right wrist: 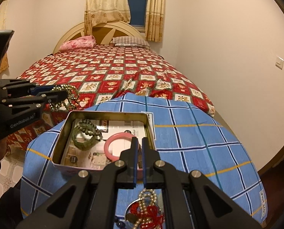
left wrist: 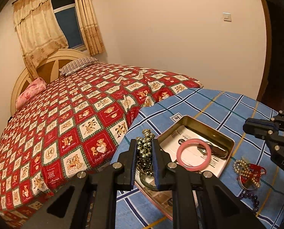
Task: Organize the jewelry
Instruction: 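Carry the gold beads and red pendant over the tin with both grippers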
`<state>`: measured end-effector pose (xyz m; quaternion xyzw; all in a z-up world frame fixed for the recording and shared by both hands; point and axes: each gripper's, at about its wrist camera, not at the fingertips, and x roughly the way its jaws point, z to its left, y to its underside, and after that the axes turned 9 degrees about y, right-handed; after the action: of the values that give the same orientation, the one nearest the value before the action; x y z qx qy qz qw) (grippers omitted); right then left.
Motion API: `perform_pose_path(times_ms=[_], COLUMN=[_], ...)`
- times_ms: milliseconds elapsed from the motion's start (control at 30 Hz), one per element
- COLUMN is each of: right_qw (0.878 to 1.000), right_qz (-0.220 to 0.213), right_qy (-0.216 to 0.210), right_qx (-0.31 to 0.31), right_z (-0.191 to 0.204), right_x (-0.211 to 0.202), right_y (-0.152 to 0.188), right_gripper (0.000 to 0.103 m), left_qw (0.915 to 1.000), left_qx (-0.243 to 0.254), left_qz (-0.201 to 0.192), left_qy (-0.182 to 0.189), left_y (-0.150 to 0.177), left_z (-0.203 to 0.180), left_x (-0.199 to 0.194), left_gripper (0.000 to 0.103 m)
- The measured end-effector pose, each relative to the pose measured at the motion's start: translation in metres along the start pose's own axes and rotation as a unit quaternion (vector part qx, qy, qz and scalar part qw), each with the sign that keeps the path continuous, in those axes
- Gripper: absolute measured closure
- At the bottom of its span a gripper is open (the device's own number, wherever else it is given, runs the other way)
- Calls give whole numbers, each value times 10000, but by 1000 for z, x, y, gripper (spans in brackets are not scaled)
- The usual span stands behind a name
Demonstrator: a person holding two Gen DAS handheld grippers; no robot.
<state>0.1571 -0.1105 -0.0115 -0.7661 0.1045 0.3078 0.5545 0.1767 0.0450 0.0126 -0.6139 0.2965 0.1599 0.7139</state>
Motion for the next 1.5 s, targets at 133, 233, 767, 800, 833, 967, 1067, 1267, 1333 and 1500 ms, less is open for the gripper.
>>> perform_pose_path(times_ms=[133, 233, 767, 800, 833, 967, 1067, 1267, 1333, 1500], right_qw=[10000, 9999, 9954, 9945, 9941, 9938, 9922, 9897, 9921, 9968], right_qz=[5, 4, 936, 1033, 1075, 1102, 1240, 1422, 1254, 803], right_qy=[-67, -163, -168, -167, -141, -46, 61, -12, -16, -55], right_qx=[-1, 24, 70, 41, 3, -112, -119, -134, -46, -30], right_z=[1, 1, -26, -26, -25, -17, -16, -19, -22, -24], right_x=[7, 12, 4, 4, 4, 2, 10, 13, 4, -21], right_y=[-8, -13, 63, 70, 75, 84, 91, 98, 91, 59], right_gripper=[98, 98, 79, 70, 52, 53, 59, 95, 96, 96], left_qw=[10000, 10000, 9995, 9994, 9994, 9994, 9995, 9995, 9995, 9996], left_qx=[19, 11, 28, 23, 23, 90, 67, 44, 52, 72], left_qz=[44, 67, -15, -11, -6, 17, 1, -2, -3, -30], left_qy=[1, 31, 327, 337, 351, 345, 323, 327, 317, 282], left_y=[-2, -3, 18, 19, 19, 20, 20, 20, 20, 14], left_z=[2, 3, -18, -20, -21, -24, -24, -20, -21, -15], left_x=[8, 12, -6, -7, -7, -9, -11, -12, -11, -8], left_gripper=[89, 89, 89, 89, 89, 89, 89, 89, 89, 89])
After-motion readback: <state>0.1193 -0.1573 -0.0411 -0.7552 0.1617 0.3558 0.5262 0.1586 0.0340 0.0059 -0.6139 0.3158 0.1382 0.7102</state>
